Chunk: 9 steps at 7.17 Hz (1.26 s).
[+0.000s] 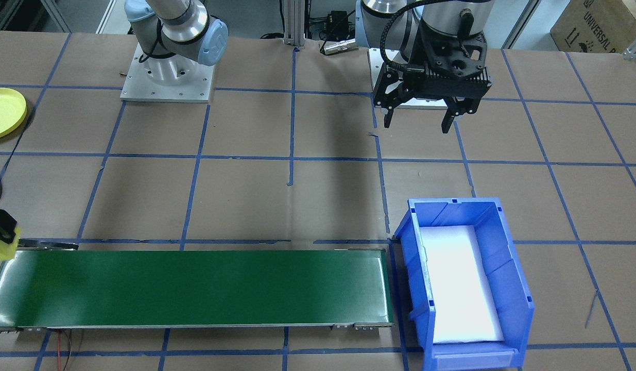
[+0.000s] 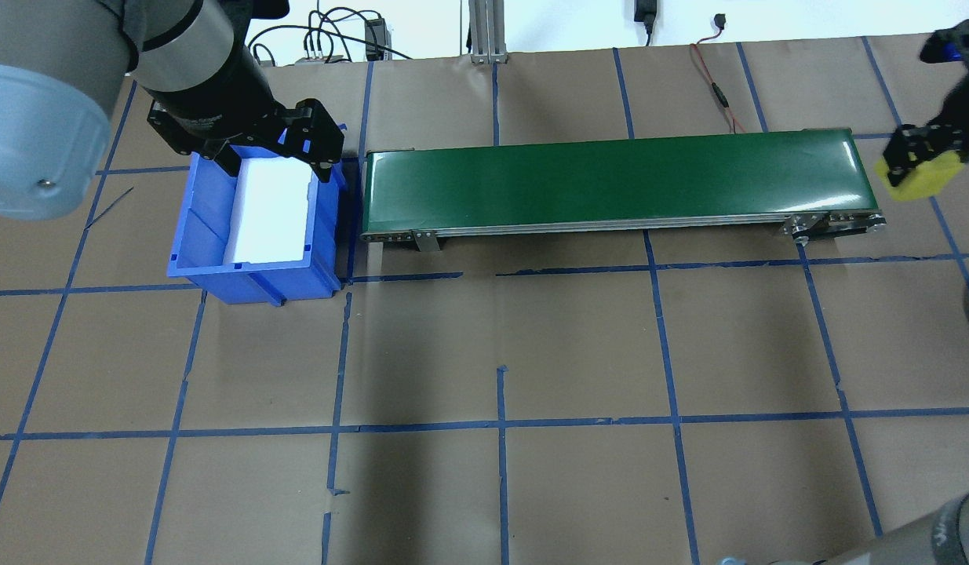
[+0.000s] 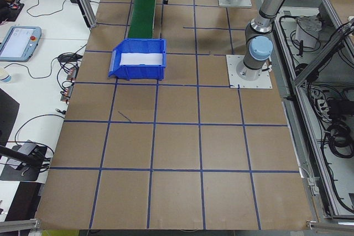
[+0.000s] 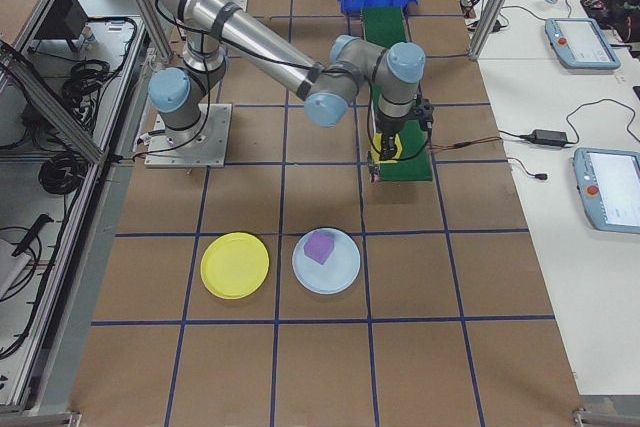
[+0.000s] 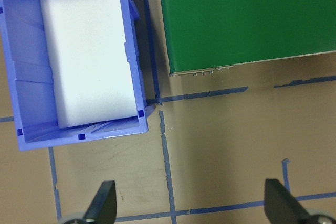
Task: Move block left to right into plate
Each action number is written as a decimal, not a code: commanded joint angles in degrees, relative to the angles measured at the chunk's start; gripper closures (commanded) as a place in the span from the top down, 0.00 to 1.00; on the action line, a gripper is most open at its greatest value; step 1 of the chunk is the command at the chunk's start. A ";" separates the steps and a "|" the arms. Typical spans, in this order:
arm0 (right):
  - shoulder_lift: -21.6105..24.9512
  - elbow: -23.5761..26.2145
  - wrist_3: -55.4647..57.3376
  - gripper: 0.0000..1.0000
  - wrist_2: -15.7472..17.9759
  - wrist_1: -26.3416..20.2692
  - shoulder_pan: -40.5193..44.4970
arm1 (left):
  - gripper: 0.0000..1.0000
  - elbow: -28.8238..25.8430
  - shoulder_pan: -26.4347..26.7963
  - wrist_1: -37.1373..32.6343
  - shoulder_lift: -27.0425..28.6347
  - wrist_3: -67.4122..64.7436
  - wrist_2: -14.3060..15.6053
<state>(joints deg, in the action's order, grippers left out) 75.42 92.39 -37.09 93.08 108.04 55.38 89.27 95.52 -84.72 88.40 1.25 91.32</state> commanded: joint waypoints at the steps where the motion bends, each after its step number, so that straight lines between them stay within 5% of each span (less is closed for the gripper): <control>1: 5.88 3.23 -22.83 0.08 1.05 -0.90 -21.61 | 1.00 -0.06 0.19 0.00 0.01 0.07 0.00; 3: 7.11 2.19 -30.30 0.10 0.43 -2.73 -35.57 | 1.00 0.20 0.02 0.00 0.01 0.07 0.08; 9: 7.11 11.30 -29.09 0.08 4.65 0.14 -35.61 | 1.00 0.20 0.28 0.44 0.10 -0.20 0.26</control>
<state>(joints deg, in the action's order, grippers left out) 82.51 100.84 -66.60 97.24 106.49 19.79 89.51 95.84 -84.29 88.58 1.03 91.45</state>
